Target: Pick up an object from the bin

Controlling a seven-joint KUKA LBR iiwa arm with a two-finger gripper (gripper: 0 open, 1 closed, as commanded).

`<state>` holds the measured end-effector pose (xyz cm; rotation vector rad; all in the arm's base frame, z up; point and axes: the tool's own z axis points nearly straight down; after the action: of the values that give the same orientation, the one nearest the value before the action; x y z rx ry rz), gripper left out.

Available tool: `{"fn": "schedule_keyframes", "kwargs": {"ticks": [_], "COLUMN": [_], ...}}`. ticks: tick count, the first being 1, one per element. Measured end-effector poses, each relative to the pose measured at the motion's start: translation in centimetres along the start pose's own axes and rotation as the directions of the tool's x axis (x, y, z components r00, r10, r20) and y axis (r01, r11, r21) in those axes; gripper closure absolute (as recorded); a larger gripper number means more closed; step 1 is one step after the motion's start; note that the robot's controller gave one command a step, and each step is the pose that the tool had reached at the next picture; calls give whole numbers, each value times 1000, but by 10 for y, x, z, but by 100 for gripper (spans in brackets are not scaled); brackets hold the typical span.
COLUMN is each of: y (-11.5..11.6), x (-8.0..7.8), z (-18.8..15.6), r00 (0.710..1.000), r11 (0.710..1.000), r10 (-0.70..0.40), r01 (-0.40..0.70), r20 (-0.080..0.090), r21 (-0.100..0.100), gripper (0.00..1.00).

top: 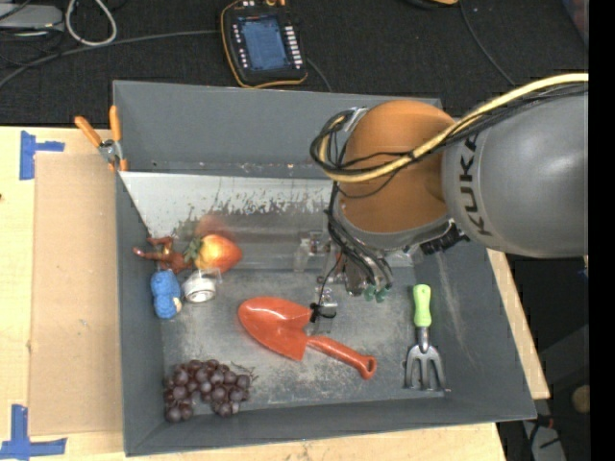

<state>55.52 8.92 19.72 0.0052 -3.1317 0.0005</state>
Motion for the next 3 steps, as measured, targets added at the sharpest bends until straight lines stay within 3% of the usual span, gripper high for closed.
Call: {"fn": "schedule_keyframes", "kwargs": {"ticks": [1, 2, 3], "y": [-1, -15, -16], "x": [-2, 9, 21], "z": [-5, 78, 48], "r00": [1000, 966, 979], "r11": [1000, 966, 980], "r10": [4, 259, 201], "r01": [-4, -259, -201], "r20": [8, 5, 11], "r21": [-1, -3, -3], "gripper": [0, 0, 0]}}
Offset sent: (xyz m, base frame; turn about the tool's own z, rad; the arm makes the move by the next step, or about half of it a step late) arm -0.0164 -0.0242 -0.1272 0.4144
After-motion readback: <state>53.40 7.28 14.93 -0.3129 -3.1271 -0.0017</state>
